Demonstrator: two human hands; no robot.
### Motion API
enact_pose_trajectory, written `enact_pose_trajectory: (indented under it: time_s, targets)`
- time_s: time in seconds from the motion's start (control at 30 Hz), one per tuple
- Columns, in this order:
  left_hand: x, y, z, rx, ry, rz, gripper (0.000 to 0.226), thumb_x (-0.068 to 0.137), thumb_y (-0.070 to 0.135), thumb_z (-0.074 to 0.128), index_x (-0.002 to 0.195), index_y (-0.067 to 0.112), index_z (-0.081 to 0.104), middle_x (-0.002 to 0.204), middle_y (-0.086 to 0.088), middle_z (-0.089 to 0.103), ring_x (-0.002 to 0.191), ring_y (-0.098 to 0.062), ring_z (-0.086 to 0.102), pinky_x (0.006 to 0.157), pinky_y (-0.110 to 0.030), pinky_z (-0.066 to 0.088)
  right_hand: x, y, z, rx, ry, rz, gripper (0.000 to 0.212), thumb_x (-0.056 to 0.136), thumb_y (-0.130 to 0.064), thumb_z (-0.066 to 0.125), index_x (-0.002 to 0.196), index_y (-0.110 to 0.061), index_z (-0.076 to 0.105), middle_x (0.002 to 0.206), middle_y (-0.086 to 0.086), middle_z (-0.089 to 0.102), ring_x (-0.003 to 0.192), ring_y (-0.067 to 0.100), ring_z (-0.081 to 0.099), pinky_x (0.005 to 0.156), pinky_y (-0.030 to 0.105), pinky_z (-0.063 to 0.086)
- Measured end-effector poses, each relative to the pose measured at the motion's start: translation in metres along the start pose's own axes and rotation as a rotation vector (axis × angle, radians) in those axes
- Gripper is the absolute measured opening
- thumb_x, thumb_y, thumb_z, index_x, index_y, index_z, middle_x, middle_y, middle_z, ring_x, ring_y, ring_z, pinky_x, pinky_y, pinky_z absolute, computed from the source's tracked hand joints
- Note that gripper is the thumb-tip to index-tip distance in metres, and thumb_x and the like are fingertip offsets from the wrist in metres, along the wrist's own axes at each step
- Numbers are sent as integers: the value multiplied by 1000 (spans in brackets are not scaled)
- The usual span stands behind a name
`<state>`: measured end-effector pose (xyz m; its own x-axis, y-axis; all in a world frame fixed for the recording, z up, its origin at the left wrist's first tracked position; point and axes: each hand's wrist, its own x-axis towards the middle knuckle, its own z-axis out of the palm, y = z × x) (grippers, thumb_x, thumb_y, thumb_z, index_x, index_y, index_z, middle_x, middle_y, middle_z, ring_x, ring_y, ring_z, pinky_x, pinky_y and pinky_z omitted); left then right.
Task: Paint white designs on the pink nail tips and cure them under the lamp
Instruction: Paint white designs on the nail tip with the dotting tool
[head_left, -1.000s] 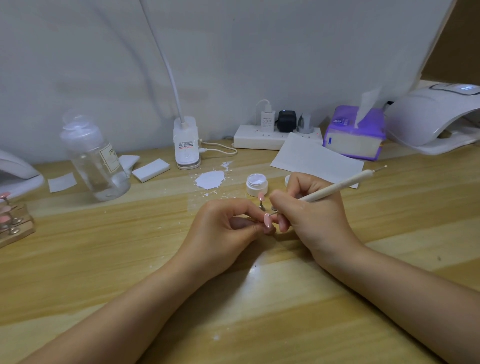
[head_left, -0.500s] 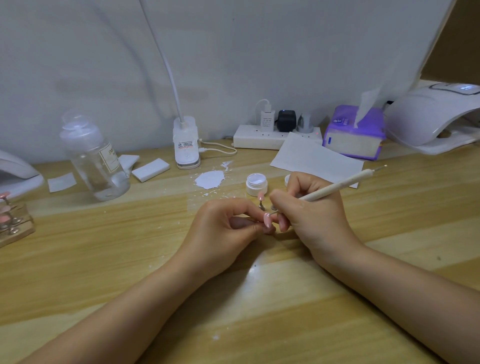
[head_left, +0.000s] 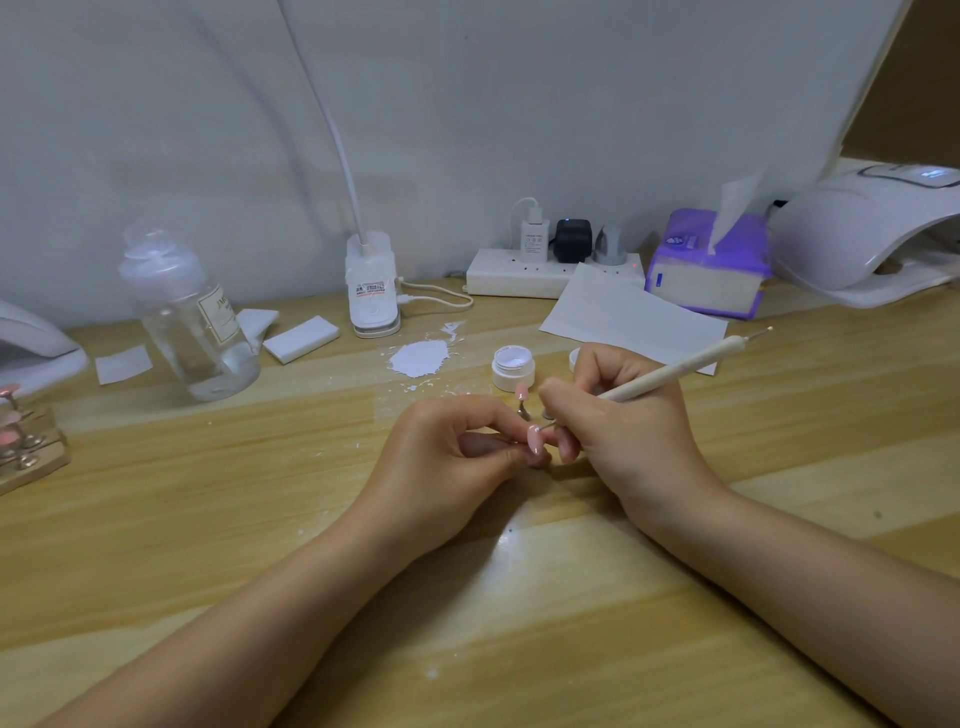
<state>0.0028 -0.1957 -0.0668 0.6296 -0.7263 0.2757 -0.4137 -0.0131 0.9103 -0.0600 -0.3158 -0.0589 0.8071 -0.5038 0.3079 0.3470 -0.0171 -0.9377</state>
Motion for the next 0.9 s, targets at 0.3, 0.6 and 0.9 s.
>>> enact_pose_trajectory:
  time_s: [0.3, 0.6, 0.9]
  targets:
    - [0, -1, 0, -8, -6, 15, 25, 76, -9, 66, 68, 14, 69, 73, 3, 73, 80, -7, 69, 76, -19, 54, 0, -1, 0, -8, 5, 2, 35, 73, 10, 53, 52, -9, 32, 30, 1, 39, 30, 8, 48, 39, 14, 42]
    - [0, 0, 0, 4, -3, 16, 26, 76, -9, 66, 68, 15, 69, 72, 7, 72, 79, -6, 69, 76, -18, 54, 0, 0, 0, 2, 9, 5, 37, 74, 10, 53, 52, -9, 32, 30, 0, 39, 28, 7, 47, 39, 13, 42]
    - [0, -2, 0, -21, -17, 5, 20, 77, -8, 66, 69, 10, 68, 78, 7, 73, 80, -6, 69, 74, -18, 54, 1, -3, 1, 74, 51, 15, 37, 77, 5, 55, 52, -9, 32, 29, -3, 40, 26, 7, 45, 38, 17, 44]
